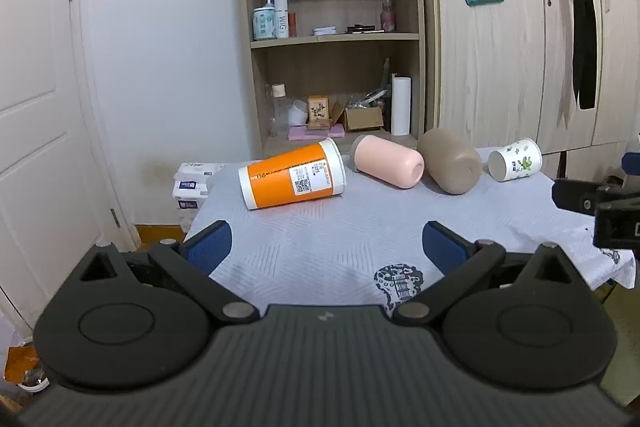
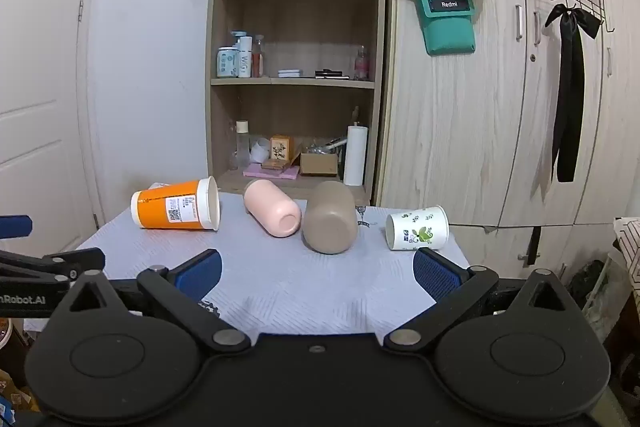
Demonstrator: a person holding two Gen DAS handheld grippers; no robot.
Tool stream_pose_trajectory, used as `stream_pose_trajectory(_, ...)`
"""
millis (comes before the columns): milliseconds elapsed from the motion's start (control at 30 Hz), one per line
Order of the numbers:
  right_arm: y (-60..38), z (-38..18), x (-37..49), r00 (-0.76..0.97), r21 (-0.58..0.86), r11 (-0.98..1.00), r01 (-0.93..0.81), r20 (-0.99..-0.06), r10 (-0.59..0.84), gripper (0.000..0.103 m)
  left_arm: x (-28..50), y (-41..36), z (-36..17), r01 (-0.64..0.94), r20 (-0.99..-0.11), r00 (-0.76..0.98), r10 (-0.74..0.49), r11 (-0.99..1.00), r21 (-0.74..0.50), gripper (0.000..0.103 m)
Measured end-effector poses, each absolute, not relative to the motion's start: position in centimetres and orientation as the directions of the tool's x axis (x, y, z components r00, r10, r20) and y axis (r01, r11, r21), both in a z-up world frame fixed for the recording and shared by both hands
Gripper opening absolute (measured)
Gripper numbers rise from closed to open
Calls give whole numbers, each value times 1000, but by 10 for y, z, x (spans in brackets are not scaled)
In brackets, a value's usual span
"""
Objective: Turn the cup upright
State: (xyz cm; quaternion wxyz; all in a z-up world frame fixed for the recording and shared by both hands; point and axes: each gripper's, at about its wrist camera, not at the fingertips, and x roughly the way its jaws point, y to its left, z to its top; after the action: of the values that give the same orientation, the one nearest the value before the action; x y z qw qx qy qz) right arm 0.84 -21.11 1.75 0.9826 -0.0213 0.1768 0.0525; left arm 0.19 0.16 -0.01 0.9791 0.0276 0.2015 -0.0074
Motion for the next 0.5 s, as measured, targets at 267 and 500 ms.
stream_pose_trajectory(267,-216,14,8,935,-17,995,-103,-344,91,103,-1,2,-3,14,-362,932,6,998,53,103)
stream_pose_trajectory(500,-218,11,14,930,-23,996,-89,-360,74,103,-1,14,-5,-14,-376,926,28,999,40,103)
